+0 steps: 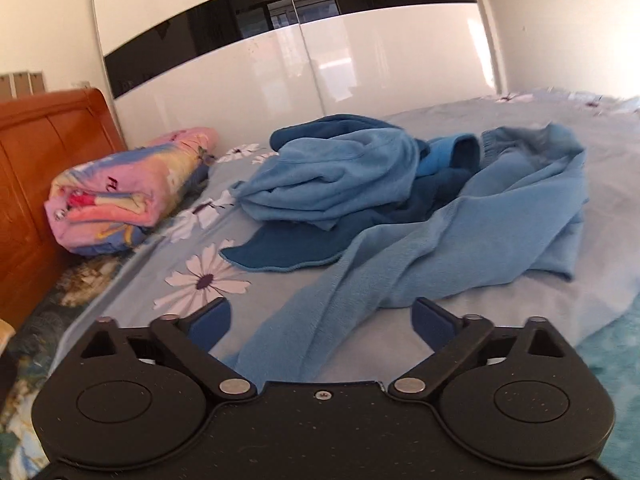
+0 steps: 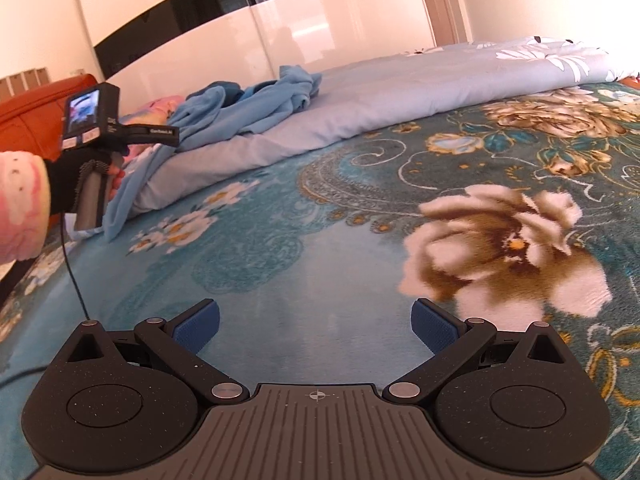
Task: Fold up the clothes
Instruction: 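Grasp the light-blue garment with the left gripper and lift it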
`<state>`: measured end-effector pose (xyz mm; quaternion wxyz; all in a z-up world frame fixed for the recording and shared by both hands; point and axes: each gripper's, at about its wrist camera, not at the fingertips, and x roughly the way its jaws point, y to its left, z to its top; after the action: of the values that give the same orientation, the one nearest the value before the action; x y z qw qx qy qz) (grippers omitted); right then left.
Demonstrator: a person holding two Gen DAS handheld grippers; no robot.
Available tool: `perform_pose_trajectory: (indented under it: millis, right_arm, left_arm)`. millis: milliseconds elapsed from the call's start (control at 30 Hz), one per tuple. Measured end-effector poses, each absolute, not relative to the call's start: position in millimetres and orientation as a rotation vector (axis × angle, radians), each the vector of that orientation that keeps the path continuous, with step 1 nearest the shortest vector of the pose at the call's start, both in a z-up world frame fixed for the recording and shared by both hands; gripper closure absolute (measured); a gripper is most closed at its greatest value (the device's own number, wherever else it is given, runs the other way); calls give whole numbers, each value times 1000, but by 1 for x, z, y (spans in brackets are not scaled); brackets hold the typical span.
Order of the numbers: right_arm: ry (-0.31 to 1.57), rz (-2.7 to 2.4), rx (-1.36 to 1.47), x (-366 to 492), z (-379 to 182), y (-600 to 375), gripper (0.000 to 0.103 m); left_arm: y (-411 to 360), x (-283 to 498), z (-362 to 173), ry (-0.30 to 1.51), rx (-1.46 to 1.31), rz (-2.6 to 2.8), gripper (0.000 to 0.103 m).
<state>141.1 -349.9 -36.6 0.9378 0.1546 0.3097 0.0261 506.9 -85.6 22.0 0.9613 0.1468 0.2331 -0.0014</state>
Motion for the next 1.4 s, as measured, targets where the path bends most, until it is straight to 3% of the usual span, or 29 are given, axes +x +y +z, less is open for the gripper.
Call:
perform_pose_trajectory:
  millis: [167, 300, 367, 733, 1100, 1400]
  right_arm:
    - [604, 19, 364, 134, -39, -364, 0]
    - [592, 6, 386, 130, -40, -371, 0]
    - [591, 2, 391, 129, -41, -373, 0]
    - [569, -92, 368, 108, -14, -378, 0]
    - [501, -109, 396, 59, 36, -361, 0]
    - [448, -101, 358, 13, 74, -339, 0]
  left_arm:
    - [-84, 526, 12, 519, 298, 52, 49]
    - [-91, 530, 7, 532, 300, 50, 68]
    - [-91, 528, 10, 533, 248, 58, 94]
    - [-80, 426, 85, 266, -49, -60, 97]
    - [-72, 249, 114, 208, -78, -304, 97]
    - [-45, 151, 119, 241, -100, -383, 97]
